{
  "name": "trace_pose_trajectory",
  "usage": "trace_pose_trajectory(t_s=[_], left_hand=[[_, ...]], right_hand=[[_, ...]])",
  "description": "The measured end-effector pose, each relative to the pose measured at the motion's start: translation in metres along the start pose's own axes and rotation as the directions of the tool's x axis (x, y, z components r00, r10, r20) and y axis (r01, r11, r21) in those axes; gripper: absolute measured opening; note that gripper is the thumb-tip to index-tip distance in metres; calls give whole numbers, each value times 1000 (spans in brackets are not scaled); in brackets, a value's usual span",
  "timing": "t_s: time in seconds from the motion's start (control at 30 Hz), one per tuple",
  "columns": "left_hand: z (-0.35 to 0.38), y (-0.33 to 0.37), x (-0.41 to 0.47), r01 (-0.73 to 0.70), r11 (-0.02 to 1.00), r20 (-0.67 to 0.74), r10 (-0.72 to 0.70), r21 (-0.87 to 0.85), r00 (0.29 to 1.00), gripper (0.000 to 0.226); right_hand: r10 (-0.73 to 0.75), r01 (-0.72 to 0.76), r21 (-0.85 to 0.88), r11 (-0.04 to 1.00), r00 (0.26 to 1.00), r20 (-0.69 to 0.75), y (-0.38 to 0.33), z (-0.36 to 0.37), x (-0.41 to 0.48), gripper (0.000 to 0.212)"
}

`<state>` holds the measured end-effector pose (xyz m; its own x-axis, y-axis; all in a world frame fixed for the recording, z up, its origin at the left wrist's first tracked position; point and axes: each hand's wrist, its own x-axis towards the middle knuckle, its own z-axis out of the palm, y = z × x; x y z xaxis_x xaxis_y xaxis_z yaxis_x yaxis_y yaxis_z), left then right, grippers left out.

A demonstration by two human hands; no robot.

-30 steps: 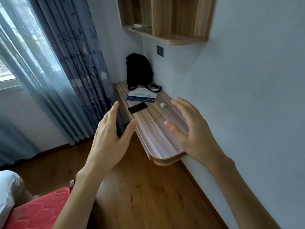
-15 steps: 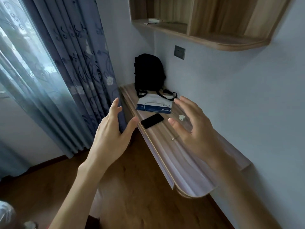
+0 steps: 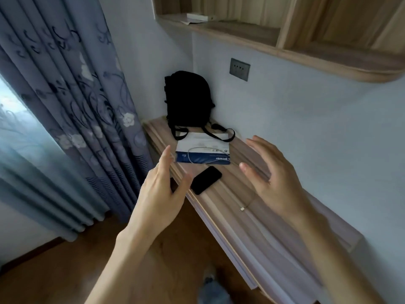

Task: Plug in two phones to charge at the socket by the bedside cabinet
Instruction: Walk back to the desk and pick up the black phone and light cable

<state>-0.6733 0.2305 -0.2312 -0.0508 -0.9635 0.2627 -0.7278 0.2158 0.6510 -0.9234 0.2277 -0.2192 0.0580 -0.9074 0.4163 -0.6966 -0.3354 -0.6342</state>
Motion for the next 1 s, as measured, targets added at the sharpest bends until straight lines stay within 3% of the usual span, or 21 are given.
trace_pose_trajectory(t_s=[0.27, 0.43, 0.63, 0.73, 0.93, 1.0], left_hand=[[50, -26, 103, -72, 997, 161, 71, -1, 984, 88], [86, -37, 163, -83, 996, 242, 75, 24, 967, 76], [140, -48, 205, -103, 994, 397, 87, 19, 914, 71], [161, -59, 219, -77, 996, 463, 51, 38, 885, 71], [192, -79, 236, -83, 996, 526, 59, 22, 849, 70], [203, -87, 243, -78, 997, 555, 57, 15, 830, 68]], right_hand=[[94, -94, -5, 996, 994, -56, 58, 40, 75, 49], [202, -204, -22, 979, 976, -81, 108, 55, 109, 50], [297, -300, -32, 953, 953, -66, 162, 89, 123, 49], [304, -305, 1, 952, 949, -81, 186, 106, 123, 38], [465, -457, -116, 882, 883, 57, 244, 151, 131, 10], [496, -470, -199, 860, 861, 111, 263, 167, 135, 12]])
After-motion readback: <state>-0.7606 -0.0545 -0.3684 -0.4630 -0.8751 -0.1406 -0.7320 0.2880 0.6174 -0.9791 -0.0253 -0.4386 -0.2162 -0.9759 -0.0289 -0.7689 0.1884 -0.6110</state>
